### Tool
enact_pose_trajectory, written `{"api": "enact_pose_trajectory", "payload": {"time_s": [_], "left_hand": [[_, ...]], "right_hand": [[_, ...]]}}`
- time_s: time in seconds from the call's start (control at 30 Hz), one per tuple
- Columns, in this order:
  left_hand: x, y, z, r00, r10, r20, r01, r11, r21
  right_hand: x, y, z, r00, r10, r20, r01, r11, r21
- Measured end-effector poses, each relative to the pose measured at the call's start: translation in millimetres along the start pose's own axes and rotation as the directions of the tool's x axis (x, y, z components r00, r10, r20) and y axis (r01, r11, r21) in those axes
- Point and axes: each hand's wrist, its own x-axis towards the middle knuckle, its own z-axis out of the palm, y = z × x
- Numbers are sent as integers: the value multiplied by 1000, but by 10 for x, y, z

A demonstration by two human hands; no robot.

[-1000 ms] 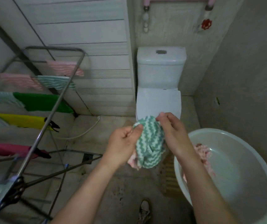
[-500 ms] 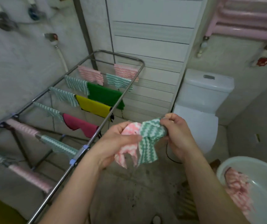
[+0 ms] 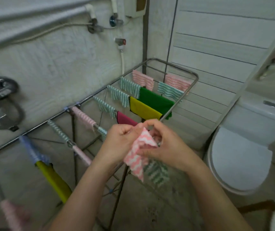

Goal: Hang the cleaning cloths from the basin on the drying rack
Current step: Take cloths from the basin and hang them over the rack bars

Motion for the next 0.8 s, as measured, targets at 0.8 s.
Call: {"api": "enact_pose_trajectory", "payload": {"time_s": [0.8], "left_hand": [[-1369,-234,-1853,718,-139,-682,214,976,26]], "right_hand": [[1125,-622,953,788,-192,586,148,981,123]]}}
